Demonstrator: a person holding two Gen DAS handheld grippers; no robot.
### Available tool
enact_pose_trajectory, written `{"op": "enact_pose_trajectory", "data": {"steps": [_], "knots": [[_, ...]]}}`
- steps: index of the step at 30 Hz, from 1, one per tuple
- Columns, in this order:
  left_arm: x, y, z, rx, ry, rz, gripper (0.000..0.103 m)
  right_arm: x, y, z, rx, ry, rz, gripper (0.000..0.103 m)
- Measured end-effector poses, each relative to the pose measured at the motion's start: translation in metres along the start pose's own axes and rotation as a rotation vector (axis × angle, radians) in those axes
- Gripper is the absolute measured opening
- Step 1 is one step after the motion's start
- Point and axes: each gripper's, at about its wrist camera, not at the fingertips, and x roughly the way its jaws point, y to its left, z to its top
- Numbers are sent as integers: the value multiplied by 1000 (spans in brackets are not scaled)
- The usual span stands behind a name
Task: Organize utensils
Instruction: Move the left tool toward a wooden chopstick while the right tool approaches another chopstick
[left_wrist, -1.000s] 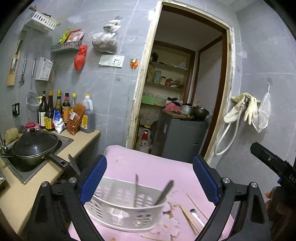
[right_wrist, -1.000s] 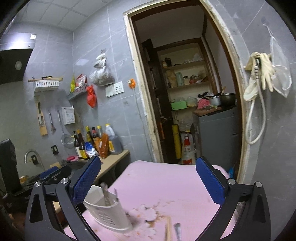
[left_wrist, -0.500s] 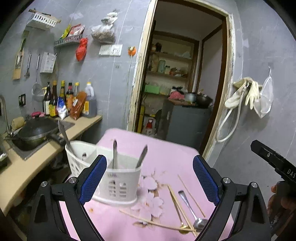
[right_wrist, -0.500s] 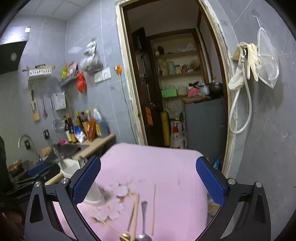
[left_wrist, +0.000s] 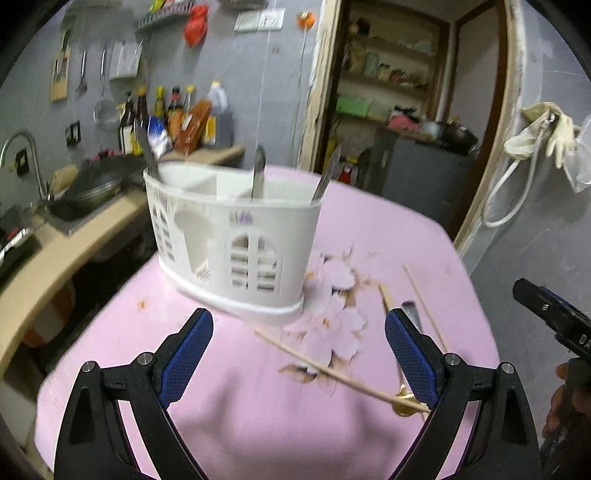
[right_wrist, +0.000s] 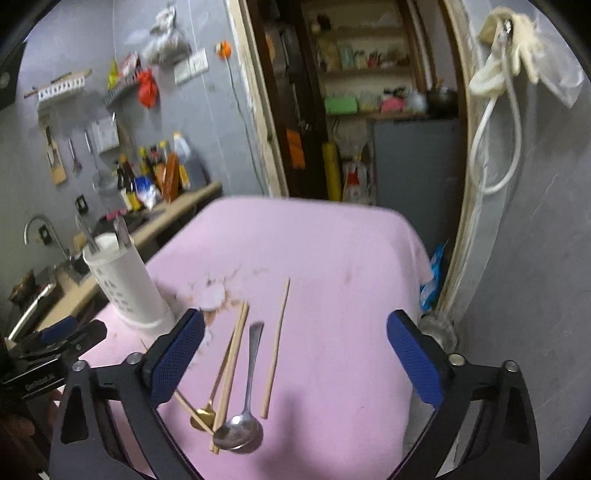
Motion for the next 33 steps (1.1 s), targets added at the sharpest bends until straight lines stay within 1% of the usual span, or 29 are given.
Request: {"op": "enact_pose_trajectory", "data": {"steps": [2,3,4,5,7,8,9,10,12,14,15,17,19,21,24,26,28,30,33], "knots": [[12,3,-5,-28,40,-1,91,13,-1,-3,-9,39,18,86],[16,5,-8,-43,59,0,90,20,-1,-4,-15,60,22,85],[20,6,-9,-53,70,-1,90,27,-1,-5,-22,84,28,82],[25,7,-11,-71,87,-4,89,33,-2,-6,-27,102,36,76],[32,10,-13,-100,114,-10,81,49,-1,-7,-40,152,53,65],[39,12,-16,-118,140,-15,73,55,-1,-7,-45,168,56,62],[42,12,-16,-126,155,-17,67,64,-1,-8,-52,195,64,61],[49,14,-19,-143,185,-22,64,71,-1,-8,-57,211,69,58],[56,16,-21,-171,220,-31,53,83,-1,-9,-61,240,79,54],[65,18,-22,-207,261,-39,48,94,-1,-9,-66,261,87,47],[67,18,-22,-220,268,-37,45,98,0,-8,-71,267,87,45],[69,21,-19,-241,270,-40,45,107,1,-8,-79,284,96,40],[71,22,-17,-255,278,-42,42,114,3,-8,-87,297,101,37],[74,22,-15,-258,289,-41,34,120,4,-8,-95,308,103,36],[79,20,-11,-249,302,-36,26,125,2,-7,-86,314,112,35],[81,19,-10,-251,309,-38,22,130,1,-5,-80,334,110,35],[82,17,-9,-251,315,-35,21,133,0,-4,-73,350,106,36],[82,16,-9,-245,317,-33,17,135,1,-2,-68,357,103,36],[82,12,-9,-246,319,-48,15,138,-1,0,-42,375,93,35]]}}
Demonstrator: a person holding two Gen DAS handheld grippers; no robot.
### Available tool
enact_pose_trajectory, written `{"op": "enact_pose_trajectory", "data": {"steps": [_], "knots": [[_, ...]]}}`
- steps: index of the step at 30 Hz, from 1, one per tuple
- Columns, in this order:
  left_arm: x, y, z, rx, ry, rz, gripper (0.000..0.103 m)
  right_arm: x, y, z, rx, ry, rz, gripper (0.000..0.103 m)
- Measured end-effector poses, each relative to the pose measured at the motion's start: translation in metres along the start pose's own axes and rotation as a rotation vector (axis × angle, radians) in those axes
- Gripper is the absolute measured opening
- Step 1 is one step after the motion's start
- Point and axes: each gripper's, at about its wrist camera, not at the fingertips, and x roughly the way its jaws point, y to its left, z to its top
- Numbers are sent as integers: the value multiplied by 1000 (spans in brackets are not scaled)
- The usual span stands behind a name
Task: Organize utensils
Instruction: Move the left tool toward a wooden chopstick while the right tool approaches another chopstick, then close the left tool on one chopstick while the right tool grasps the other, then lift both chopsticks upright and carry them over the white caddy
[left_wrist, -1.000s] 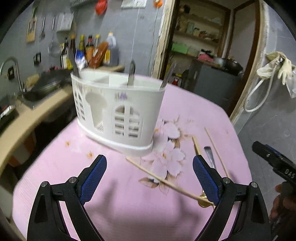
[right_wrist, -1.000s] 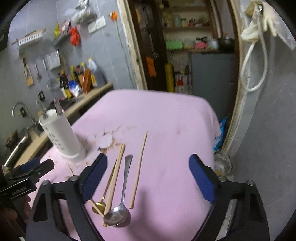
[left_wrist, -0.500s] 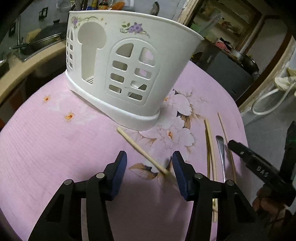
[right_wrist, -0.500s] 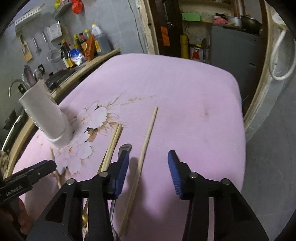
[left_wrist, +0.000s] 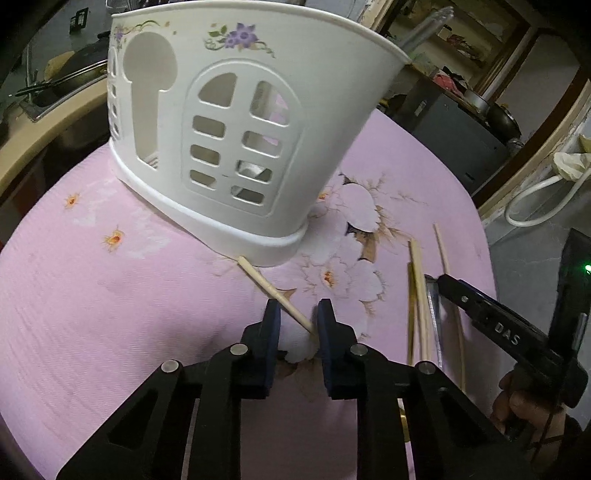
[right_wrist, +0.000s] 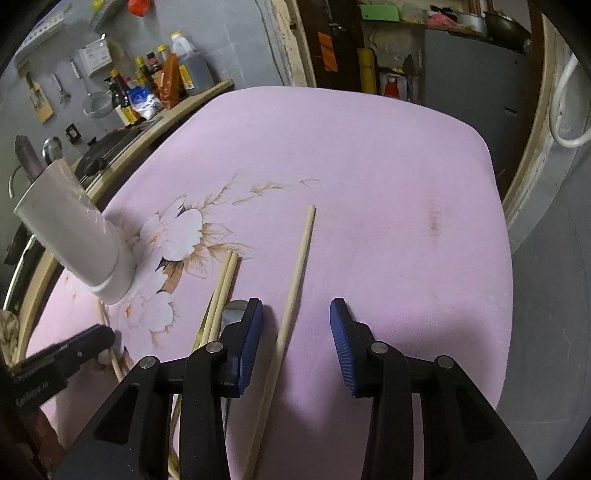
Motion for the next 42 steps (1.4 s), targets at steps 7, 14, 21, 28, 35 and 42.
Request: {"op": "enact_pose_trajectory", "data": {"steps": [7,14,21,28,35,42], "knots": [[7,-11,-7,3,73,-49,6,0,-1,2,15,10,-29,20],[11,-5,1,-15,132,-81,8,3,-8,7,57,56,-8,16],[7,-6,2,7,153,-75,7,7,-3,10,75,67,-43,7],[-21,-1,-7,32,102,-130,2,-17,-18,-7,216,-10,74,3],[-69,-3,-9,120,-15,-179,2,-64,-5,-28,232,-190,134,3],[-117,-6,7,184,-182,-241,2,-115,30,-29,151,-393,113,3]]}}
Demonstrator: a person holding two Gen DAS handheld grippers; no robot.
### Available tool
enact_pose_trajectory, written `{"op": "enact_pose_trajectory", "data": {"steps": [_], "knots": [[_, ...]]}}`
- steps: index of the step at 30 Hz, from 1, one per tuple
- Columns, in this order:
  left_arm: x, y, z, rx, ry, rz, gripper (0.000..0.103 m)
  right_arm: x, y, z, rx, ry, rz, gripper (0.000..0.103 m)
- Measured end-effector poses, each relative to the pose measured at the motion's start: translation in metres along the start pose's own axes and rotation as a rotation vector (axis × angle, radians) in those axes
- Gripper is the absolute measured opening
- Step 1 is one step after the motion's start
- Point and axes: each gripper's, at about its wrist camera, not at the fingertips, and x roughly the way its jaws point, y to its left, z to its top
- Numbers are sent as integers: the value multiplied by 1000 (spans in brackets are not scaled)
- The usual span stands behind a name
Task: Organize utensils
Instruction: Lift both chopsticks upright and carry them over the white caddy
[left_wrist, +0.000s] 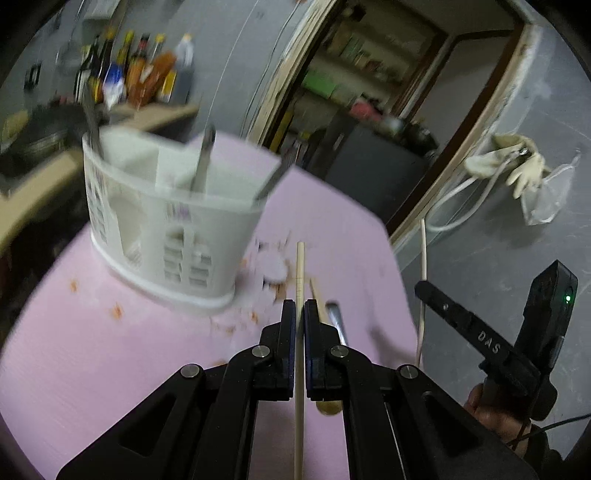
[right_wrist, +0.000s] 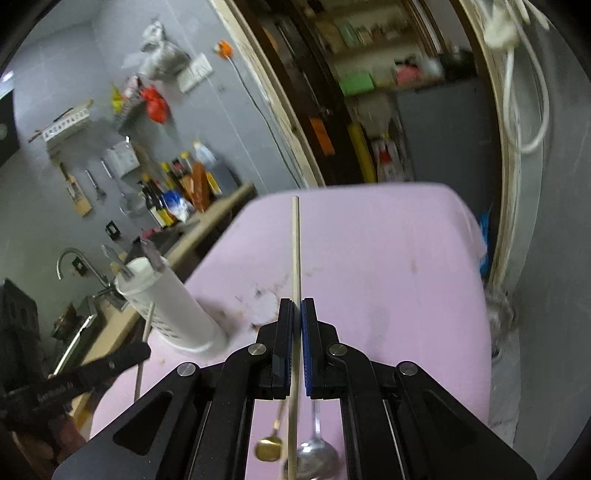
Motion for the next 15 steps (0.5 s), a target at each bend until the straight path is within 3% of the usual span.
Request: {"op": "enact_pose_trajectory", "data": {"steps": [9,15], "knots": [[-36,9,52,54,-146,-62,2,-20,55,25,-24,-152,33,3],[-52,49,100,50,-224,-67,2,-13,95,46,-19,-252,97,3]]}}
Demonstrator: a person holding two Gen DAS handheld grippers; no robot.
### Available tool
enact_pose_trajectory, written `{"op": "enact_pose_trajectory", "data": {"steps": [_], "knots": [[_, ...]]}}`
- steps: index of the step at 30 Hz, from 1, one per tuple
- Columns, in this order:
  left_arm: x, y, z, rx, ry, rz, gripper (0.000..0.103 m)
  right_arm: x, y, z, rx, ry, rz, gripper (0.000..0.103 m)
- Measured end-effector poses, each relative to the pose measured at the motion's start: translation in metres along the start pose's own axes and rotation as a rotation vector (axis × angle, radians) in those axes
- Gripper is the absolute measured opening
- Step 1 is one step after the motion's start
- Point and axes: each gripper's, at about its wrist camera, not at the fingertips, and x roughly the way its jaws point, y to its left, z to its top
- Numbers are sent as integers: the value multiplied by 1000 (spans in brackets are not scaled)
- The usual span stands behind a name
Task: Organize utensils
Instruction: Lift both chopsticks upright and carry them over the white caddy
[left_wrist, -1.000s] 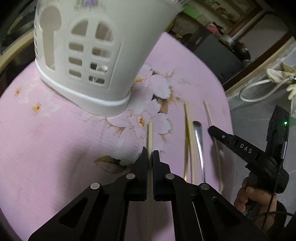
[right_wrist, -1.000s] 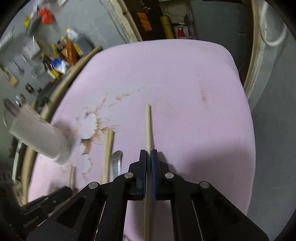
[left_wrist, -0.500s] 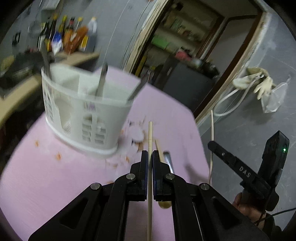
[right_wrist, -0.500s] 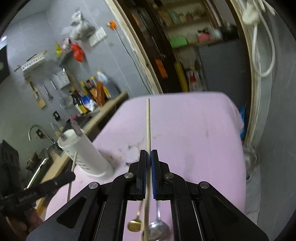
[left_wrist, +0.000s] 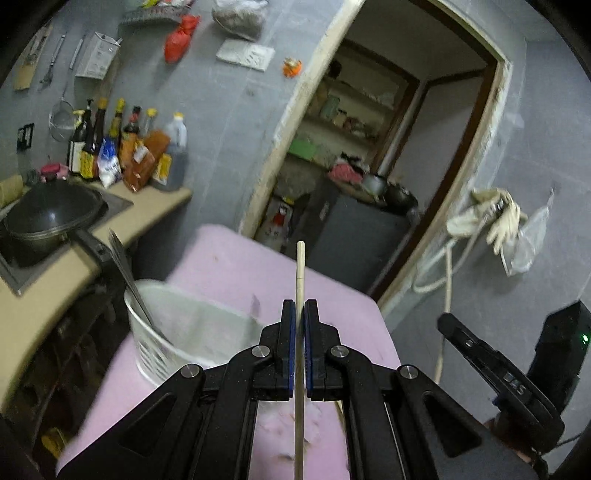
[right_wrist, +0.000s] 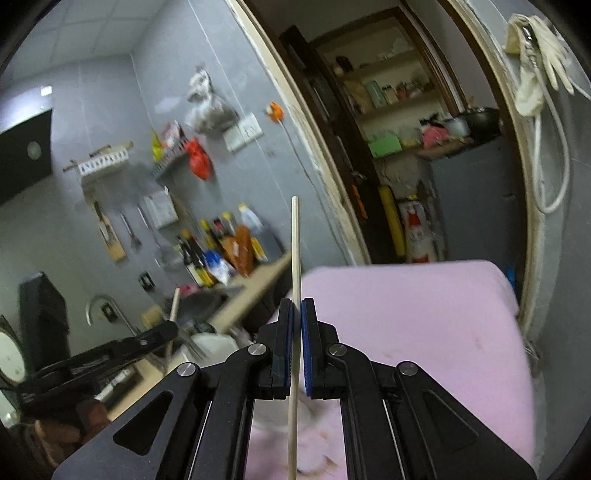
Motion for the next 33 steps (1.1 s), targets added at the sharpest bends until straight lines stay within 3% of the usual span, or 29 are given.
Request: {"op": "enact_pose_trajectory", "data": {"steps": [8,14,25,33], "knots": [[4,71,61,-103,-155,39,2,42,44,17,1,-95,43,3],[14,101,80,-116,-257,76,2,69,56,15,13,-167,19,3],[48,114,70,-89,-316,176,2,103,59,-1,-23,-181,-93,3],[63,112,50,-52,-304,213,2,114,63,-18,-74,-149,-127,3]]}}
